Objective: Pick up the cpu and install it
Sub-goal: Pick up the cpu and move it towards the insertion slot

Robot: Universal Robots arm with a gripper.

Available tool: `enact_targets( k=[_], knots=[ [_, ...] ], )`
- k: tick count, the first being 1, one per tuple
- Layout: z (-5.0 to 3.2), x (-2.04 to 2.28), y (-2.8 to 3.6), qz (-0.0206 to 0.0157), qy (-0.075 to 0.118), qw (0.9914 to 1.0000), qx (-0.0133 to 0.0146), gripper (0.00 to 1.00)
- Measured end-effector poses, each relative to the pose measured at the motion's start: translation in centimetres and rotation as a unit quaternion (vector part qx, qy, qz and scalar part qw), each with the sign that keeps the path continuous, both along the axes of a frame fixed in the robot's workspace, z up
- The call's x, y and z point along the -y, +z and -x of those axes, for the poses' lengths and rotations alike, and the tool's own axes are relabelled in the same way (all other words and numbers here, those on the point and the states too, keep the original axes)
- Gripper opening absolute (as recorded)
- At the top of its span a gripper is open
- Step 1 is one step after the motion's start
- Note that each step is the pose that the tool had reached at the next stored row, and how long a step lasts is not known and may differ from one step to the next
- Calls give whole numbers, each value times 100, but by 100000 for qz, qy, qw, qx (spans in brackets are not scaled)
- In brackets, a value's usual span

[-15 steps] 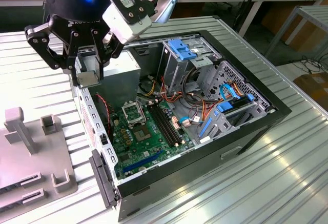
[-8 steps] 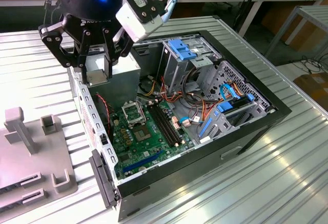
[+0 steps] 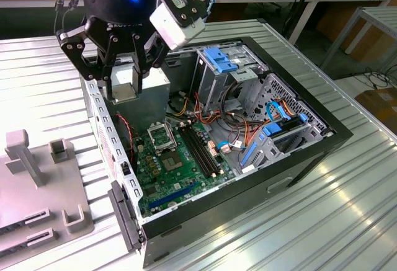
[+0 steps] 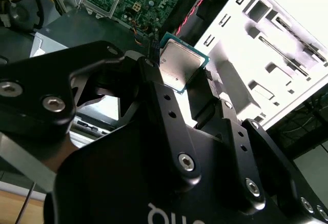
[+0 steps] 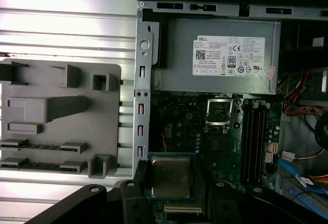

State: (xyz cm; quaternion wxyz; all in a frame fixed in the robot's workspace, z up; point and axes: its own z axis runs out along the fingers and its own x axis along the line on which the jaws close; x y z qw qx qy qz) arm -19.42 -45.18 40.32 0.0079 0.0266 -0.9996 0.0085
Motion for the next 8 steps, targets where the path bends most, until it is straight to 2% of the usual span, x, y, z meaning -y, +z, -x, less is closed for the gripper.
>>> enact_targets(
  k=[8],
  knots=[
    [-65, 0, -2, 27, 0, 100000, 0, 47]
  ],
)
